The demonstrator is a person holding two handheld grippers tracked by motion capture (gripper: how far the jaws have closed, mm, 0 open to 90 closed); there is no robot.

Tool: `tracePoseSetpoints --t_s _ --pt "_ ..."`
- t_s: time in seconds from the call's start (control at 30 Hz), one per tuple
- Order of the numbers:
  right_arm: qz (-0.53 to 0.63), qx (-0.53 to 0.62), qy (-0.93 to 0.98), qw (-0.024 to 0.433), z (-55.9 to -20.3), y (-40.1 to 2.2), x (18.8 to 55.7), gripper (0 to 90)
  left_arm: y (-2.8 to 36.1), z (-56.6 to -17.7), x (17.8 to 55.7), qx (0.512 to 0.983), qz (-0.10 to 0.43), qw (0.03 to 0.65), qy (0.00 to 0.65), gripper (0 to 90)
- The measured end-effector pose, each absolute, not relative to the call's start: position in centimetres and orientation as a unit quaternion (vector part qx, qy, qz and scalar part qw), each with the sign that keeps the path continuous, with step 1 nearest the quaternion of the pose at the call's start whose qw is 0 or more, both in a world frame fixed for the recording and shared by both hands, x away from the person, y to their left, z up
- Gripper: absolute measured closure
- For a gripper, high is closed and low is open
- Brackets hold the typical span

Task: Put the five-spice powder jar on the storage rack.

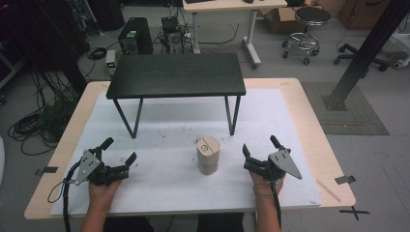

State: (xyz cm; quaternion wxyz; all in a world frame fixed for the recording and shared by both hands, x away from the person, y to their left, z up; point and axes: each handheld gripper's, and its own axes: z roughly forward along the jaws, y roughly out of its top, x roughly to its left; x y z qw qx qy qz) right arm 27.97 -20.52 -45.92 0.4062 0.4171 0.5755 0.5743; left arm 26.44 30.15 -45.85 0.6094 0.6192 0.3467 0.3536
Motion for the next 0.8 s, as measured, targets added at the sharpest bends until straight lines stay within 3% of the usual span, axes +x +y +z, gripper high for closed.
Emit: tracePoseSetpoints --t_s 0.8 --pt "0.575 0.415 0.577 0.405 -45.89 -20.51 27.99 0.0 30.26 -45.88 26.34 0.614 0.354 0.616 0.344 0.4"
